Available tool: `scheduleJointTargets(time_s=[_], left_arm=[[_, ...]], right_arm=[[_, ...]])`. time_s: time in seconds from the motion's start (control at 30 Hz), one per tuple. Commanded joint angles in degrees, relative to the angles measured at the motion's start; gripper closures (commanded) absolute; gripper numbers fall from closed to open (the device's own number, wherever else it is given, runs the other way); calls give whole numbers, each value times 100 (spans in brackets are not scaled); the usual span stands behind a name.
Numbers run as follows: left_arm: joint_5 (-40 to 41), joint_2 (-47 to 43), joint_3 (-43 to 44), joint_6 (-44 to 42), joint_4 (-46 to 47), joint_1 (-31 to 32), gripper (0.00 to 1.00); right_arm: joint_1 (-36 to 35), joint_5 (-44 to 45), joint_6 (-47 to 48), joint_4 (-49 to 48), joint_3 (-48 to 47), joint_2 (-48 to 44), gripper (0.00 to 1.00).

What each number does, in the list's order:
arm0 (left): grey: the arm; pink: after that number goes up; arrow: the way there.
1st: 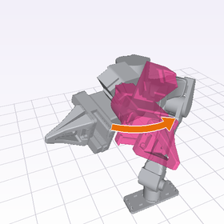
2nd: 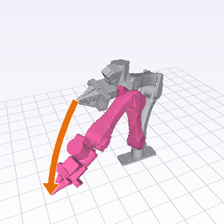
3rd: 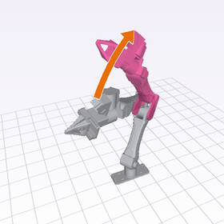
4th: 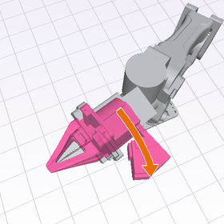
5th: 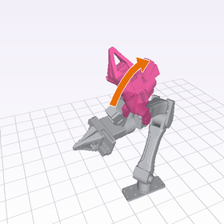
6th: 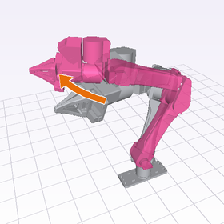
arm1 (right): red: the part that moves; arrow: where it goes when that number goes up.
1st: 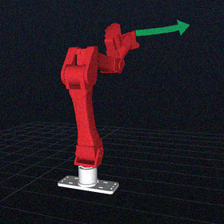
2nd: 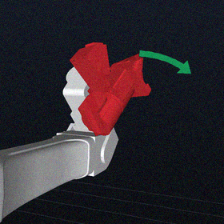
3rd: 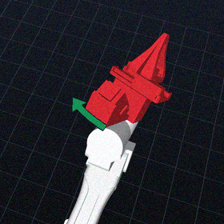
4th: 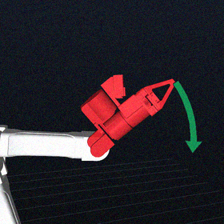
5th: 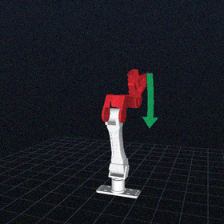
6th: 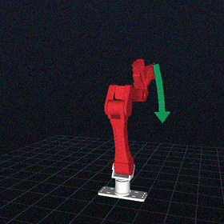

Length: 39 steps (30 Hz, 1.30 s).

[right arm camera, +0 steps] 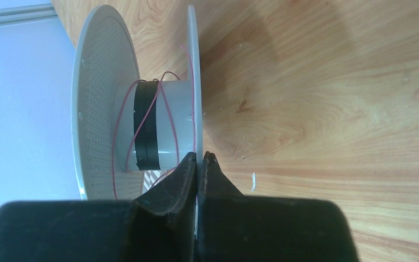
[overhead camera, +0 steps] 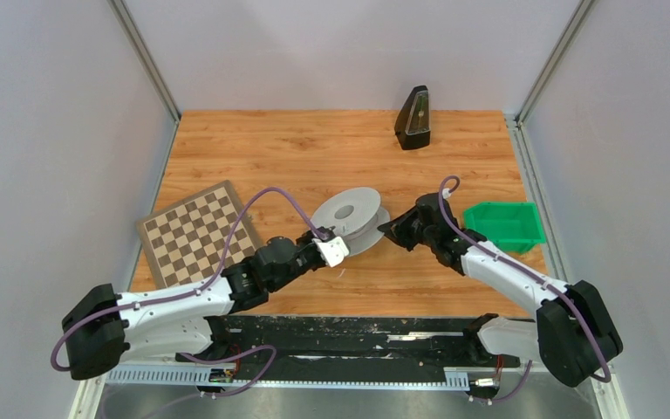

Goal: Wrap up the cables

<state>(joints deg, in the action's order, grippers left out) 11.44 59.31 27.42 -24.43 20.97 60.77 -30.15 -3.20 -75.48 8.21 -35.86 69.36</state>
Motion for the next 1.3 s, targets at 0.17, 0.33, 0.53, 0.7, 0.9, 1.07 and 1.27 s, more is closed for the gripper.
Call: scheduleJointTargets(time_s=[0.17,0.33,0.53,0.7,0.9,1.07,1.27], left_arm=[[158,-813,-63,533,-24,40,55],[1060,-822,166,392,-153,29,51],[1299,-792,976,838,-1365,-238,50],[825,-1019,1429,1746,-2326,-830,48],[523,-1309,1484,1907,-2821,-1119,45],[254,-1145,1507,2342,-2812,-1120,45],[-542,-462,1672,3199,-2614,-1121,44]], right_arm=[[230,314,653,-1080,340,-126,100],[296,319,841,-1611,607,88,100],[431,157,937,-2090,597,691,100],[531,99,1137,-2311,476,1122,100],[764,-393,1253,-2883,603,1586,96],[895,-665,1367,-3311,685,1981,94],[1005,-852,1450,-3566,676,2296,89]])
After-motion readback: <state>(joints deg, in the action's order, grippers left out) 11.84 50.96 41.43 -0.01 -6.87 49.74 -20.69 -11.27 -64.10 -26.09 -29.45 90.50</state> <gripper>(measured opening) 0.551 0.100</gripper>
